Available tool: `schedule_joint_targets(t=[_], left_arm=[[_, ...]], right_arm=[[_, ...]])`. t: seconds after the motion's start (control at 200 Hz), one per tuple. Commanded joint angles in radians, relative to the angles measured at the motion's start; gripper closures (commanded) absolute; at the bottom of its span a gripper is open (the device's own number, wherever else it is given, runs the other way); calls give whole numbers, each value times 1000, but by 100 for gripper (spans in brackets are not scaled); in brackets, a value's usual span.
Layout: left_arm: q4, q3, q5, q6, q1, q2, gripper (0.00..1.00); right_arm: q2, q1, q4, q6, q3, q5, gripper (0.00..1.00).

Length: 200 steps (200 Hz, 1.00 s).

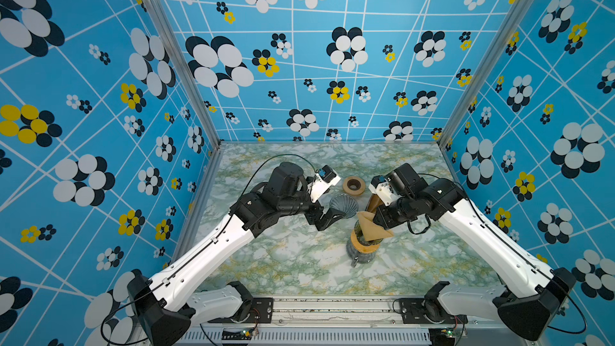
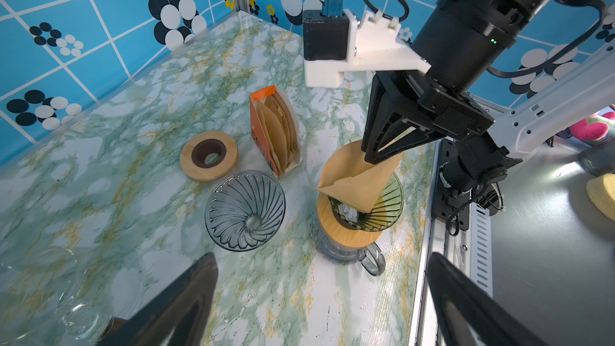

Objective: Place the coffee filter in the dripper
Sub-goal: 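Lower the paper filter into the green dripper with the right gripper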

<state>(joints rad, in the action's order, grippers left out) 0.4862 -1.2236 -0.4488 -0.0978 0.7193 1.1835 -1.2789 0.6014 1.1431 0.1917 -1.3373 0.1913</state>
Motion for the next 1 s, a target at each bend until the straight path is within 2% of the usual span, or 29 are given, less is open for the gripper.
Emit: schedule_joint_targets(t=[0.0,0.125,0.49,0.995], left_arm=[[-12,14,-21,0,-11,2,1],[-10,13,-21,0,-11,3,1],[-10,15,-21,1,-11,5,1],[-9,14,-22,0,-11,6,1]], right_arm=[[-11,-3,4,-29,6,57,81],[-32,0,12,-32,1,49,80],[-100,55,34,-26,-24,-83,77],[-143,92,6,-38,8,-91,71]])
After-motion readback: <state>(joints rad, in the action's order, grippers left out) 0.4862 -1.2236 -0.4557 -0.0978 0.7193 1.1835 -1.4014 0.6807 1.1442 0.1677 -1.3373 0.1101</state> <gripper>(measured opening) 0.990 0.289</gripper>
